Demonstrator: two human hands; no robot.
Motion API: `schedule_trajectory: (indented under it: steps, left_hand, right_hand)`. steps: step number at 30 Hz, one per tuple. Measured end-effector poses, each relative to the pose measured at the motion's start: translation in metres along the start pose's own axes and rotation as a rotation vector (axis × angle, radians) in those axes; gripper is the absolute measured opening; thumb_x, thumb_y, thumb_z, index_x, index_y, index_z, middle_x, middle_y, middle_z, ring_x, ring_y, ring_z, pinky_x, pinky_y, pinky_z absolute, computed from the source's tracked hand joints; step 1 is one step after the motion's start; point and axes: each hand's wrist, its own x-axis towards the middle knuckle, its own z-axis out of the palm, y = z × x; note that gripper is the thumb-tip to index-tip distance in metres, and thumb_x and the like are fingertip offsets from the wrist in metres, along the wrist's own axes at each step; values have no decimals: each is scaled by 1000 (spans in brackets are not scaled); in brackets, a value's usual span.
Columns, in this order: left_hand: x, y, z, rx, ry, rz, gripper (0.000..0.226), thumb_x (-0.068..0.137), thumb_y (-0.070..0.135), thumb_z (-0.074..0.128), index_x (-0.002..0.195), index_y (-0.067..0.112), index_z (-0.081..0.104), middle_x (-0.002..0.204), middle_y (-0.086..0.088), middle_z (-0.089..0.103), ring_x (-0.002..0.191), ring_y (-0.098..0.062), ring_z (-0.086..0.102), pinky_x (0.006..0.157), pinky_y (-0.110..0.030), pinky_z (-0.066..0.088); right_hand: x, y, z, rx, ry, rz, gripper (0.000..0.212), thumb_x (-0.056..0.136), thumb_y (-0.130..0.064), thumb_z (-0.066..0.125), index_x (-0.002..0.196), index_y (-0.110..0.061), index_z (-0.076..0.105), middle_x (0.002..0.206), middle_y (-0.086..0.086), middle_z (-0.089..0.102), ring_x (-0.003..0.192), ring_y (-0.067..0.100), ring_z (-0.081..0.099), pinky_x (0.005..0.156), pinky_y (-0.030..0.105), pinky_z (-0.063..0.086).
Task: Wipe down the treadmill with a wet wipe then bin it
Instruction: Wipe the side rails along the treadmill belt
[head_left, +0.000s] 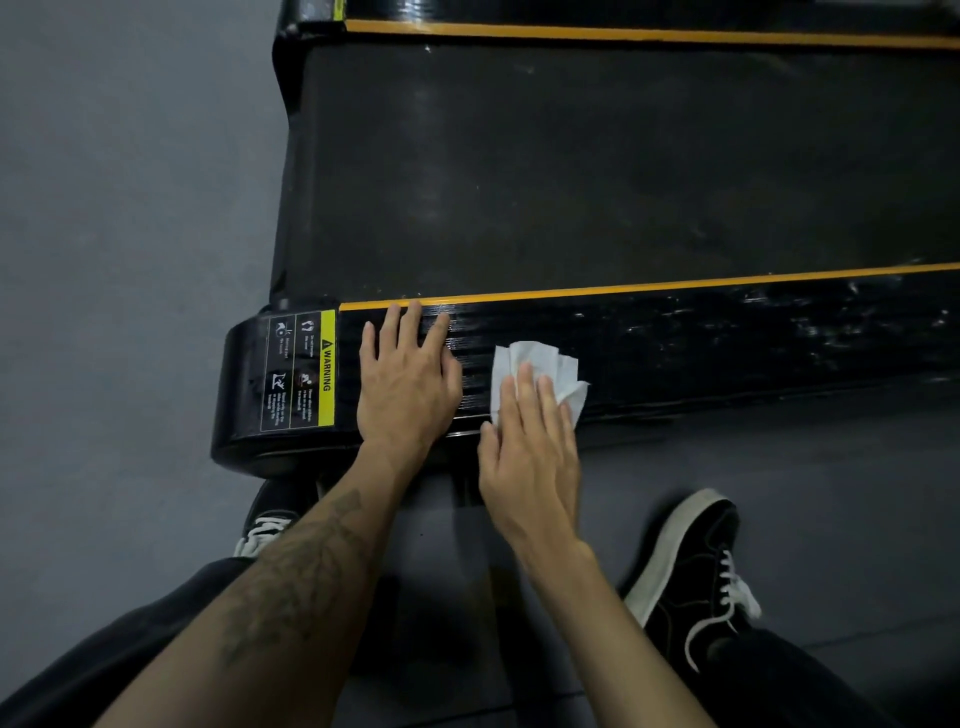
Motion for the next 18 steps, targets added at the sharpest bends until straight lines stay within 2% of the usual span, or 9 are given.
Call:
schedule_trajectory:
  steps: [4, 9, 14, 18]
  left_hand:
    - [-1, -1, 0, -3, 2, 4, 59, 99, 40, 28, 150, 21, 51, 159, -14, 42, 152, -30, 31, 125, -55, 22]
    - [0, 2, 0, -8, 5, 1, 59, 99, 40, 27, 149, 20, 52, 159, -13, 43, 152, -30, 31, 125, -55, 22]
    - [-1, 0, -1, -20, 1, 12, 62, 98, 40, 24, 150, 19, 51, 159, -14, 43, 152, -31, 31, 125, -55, 22]
    - [-2, 0, 0, -21, 14, 12, 60, 99, 39, 27, 148, 19, 53, 158, -15, 44, 151, -31, 33, 125, -55, 23]
  right_hand:
    - [20, 6, 1, 1, -5, -85, 58, 104, -36, 29, 154, -11, 45, 164, 9, 34, 154, 26, 28, 124, 49, 25]
    - [1, 8, -1, 5, 33, 21, 60, 104, -37, 31, 155, -6, 41, 166, 12, 29, 155, 27, 23, 125, 50, 23]
    - [0, -3, 1, 37, -12, -97, 58, 105, -36, 30, 155, -10, 42, 166, 9, 31, 155, 26, 23, 126, 48, 18]
    - [5, 10, -1, 18, 6, -28, 58, 106, -35, 29, 157, -9, 39, 167, 9, 27, 157, 24, 19, 128, 48, 17]
